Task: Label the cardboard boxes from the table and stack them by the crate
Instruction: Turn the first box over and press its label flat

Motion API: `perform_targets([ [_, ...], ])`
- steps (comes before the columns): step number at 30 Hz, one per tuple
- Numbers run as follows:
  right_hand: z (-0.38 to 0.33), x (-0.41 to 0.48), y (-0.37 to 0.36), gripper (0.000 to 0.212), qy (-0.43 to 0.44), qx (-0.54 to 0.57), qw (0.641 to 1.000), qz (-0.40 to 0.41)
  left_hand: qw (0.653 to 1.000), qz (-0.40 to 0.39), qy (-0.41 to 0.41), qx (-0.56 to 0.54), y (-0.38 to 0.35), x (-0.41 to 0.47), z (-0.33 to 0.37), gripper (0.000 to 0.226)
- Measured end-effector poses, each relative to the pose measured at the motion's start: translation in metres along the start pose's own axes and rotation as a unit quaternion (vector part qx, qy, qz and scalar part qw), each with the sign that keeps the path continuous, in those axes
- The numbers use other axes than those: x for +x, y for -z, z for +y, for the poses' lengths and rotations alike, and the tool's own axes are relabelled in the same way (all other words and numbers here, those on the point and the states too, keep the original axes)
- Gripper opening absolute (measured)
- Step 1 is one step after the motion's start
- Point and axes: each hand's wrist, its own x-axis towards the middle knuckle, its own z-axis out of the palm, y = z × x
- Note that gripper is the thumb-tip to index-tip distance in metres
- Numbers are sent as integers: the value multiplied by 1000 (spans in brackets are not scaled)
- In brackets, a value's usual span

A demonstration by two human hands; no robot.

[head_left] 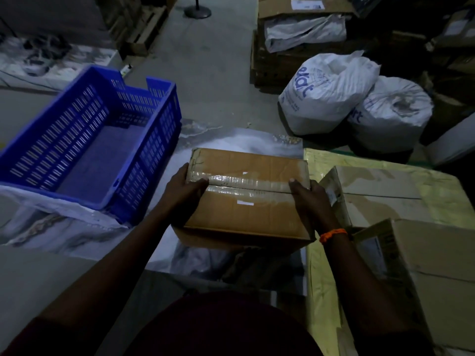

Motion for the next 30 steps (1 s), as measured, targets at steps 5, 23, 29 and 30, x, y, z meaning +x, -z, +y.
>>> perform_targets([
  [5, -11, 3, 5, 49, 30, 33, 998, 40, 998, 26, -47, 36, -2, 4, 13, 72],
  [23, 23, -51, 1, 35, 25, 129, 987, 94, 991, 107, -2, -85, -11, -32, -23, 54],
  [29, 45, -63, 0, 45, 19, 112, 988, 103, 990, 111, -19, -88, -16, -49, -39, 50],
  [30, 46, -63, -1, 47, 22, 110, 988, 106, 989, 113, -19, -91, -17, -50, -38, 50],
])
